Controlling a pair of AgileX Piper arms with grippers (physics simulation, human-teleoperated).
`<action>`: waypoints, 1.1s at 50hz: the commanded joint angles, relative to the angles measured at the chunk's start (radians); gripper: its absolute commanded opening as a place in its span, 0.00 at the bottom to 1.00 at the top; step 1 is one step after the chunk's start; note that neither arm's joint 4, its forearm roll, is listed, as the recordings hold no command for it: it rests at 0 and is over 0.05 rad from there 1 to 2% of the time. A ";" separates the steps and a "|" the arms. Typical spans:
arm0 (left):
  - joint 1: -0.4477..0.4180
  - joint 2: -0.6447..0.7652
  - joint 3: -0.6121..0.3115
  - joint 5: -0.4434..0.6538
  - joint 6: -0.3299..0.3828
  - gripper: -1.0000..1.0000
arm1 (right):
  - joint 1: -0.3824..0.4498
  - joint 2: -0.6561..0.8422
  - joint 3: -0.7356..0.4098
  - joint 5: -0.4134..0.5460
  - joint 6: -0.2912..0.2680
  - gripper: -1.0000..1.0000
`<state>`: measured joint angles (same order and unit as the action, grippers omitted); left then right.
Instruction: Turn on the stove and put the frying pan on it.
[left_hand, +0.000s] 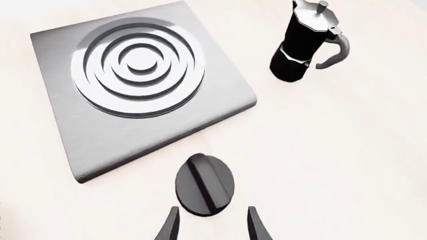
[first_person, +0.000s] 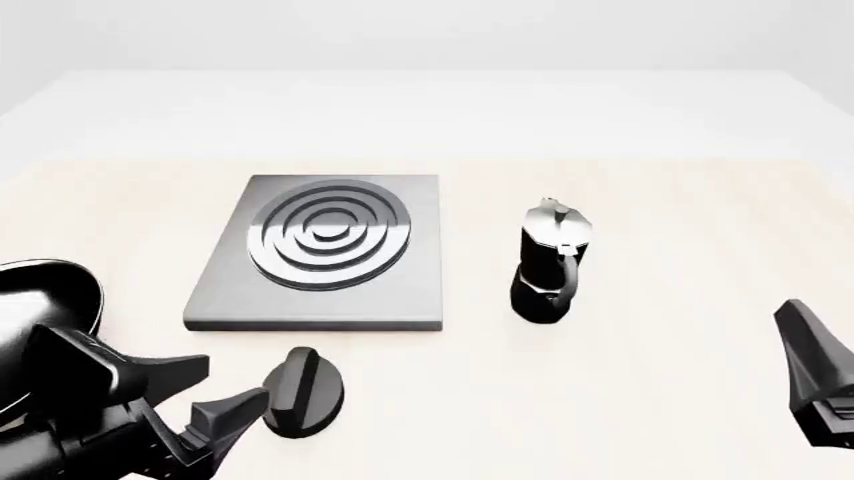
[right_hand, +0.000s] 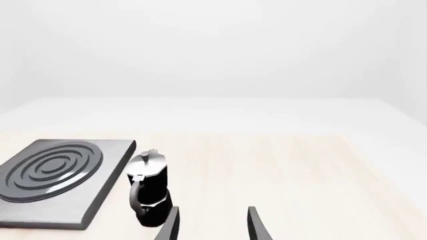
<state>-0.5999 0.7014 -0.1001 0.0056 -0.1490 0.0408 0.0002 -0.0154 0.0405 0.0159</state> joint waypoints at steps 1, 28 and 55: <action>-0.010 0.197 0.057 -0.219 -0.008 1.00 | -0.004 0.000 0.002 0.000 0.004 1.00; -0.038 0.606 0.065 -0.595 -0.025 1.00 | -0.019 0.000 -0.005 0.011 0.002 1.00; -0.077 0.793 0.052 -0.750 -0.037 1.00 | -0.034 0.000 -0.005 0.014 0.005 1.00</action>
<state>-0.6631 1.4054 -0.0472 -0.6621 -0.1824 0.0112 0.0002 -0.0198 0.0526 0.0193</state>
